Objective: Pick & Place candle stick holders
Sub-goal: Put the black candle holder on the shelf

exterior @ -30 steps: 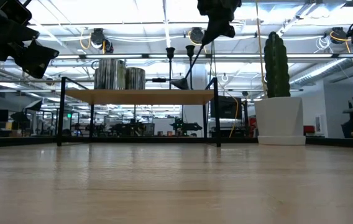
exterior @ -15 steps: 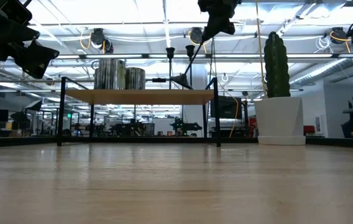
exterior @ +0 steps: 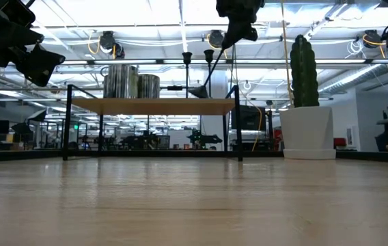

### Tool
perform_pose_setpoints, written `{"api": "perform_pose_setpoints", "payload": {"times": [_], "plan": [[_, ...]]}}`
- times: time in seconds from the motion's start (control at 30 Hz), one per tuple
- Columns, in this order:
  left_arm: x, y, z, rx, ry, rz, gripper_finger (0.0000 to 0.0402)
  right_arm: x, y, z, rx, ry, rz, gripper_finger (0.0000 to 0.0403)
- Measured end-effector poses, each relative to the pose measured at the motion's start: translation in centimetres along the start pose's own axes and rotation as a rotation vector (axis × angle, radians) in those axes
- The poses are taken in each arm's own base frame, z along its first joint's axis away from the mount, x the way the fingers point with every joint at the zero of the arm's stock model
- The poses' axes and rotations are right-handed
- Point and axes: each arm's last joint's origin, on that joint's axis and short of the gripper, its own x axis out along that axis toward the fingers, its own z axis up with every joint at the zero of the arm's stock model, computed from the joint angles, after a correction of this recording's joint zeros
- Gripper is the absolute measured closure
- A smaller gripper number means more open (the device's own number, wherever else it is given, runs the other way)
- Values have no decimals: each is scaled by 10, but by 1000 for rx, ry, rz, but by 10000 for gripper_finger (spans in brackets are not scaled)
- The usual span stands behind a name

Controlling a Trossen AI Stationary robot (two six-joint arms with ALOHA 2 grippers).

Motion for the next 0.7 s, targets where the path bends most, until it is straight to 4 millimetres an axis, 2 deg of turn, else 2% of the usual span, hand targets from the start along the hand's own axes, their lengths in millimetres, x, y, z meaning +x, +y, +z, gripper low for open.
{"api": "perform_pose_setpoints", "payload": {"times": [0.7], "plan": [[0,0,0,0,0,0,169,0,-1,1,-23,-10,-1,386]]}}
